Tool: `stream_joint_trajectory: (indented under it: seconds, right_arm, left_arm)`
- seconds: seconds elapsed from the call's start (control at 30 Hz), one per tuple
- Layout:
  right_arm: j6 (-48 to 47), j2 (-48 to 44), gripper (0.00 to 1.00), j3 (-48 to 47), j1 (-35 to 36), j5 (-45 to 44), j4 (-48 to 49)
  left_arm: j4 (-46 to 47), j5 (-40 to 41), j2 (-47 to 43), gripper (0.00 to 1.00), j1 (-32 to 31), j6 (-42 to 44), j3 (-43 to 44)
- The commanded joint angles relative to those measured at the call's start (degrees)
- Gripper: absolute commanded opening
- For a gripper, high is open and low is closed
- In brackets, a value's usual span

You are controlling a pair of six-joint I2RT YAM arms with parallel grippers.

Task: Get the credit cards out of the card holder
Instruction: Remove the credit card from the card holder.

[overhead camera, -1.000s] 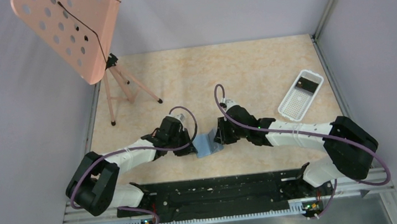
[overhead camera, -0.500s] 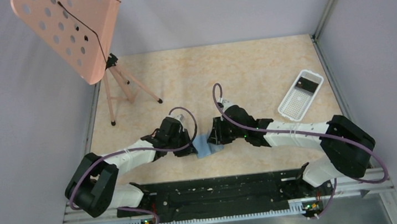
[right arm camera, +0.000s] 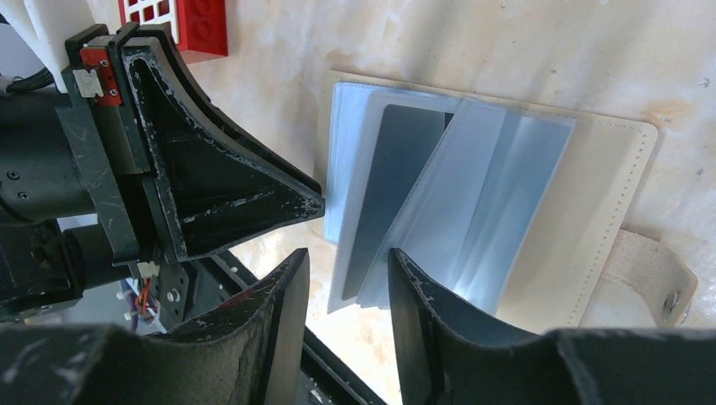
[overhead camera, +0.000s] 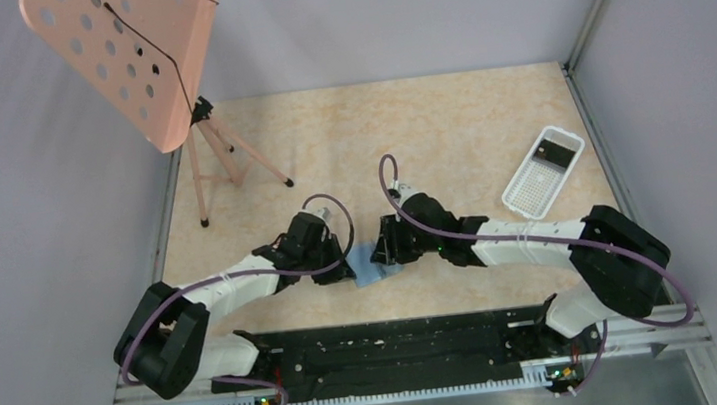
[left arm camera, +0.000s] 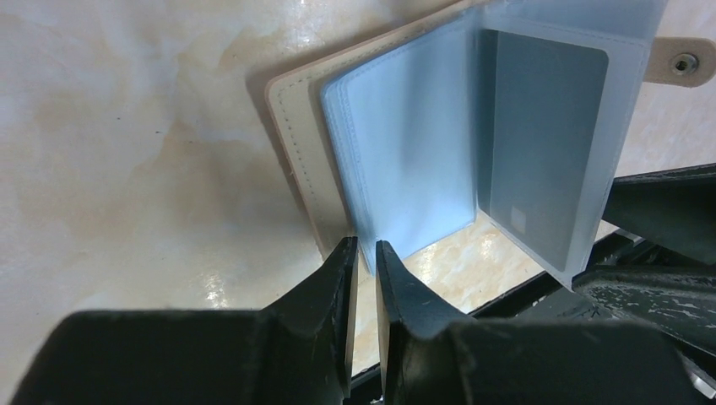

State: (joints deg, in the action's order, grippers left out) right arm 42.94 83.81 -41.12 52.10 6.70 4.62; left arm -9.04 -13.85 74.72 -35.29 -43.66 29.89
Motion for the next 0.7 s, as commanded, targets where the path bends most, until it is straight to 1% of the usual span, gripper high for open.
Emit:
stream_joint_trajectory:
  seconds: [0.0, 0.13, 0.27, 0.4, 0.47, 0.57, 0.63, 0.67]
  right_arm:
    - [-0.5, 0.7, 0.41, -1.0, 1.3, -1.1, 0.4]
    - [-0.7, 1.5, 0.42, -1.6, 1.8, -0.6, 0.5]
    - [-0.6, 2.4, 0.42, -2.1, 2.1, -0.4, 0.6]
    - [-0.7, 1.8, 0.42, -2.3, 2.2, -1.4, -0.3]
    - [-1.3, 1.2, 0.42, -2.8, 2.2, -3.6, -2.4]
    - [-2.9, 1.2, 0.41, -3.7, 2.2, -10.0, -8.0]
    - [-3.5, 1.3, 0.41, -3.3, 2.2, -12.9, -8.8]
    - [-3.9, 1.3, 0.41, -3.0, 2.3, -12.9, -8.7]
  left_arm:
    - [-1.3, 2.0, -2.3, 0.19, 0.0, -0.9, 0.6]
    - [-4.8, 4.5, -3.9, 0.22, 0.1, -1.1, 2.6]
    - [-8.4, 8.5, -7.8, 0.23, 0.4, -2.0, 3.9]
    - [-8.8, 10.5, -11.8, 0.24, 0.5, -2.3, 4.0]
    - [-8.0, 10.4, -12.2, 0.24, 0.5, -2.3, 3.7]
    - [-7.2, 9.4, -10.6, 0.24, 0.5, -2.0, 4.1]
    - [-6.1, 7.9, -9.0, 0.24, 0.5, -1.9, 4.2]
    - [-5.6, 6.9, -7.9, 0.23, 0.5, -1.8, 4.3]
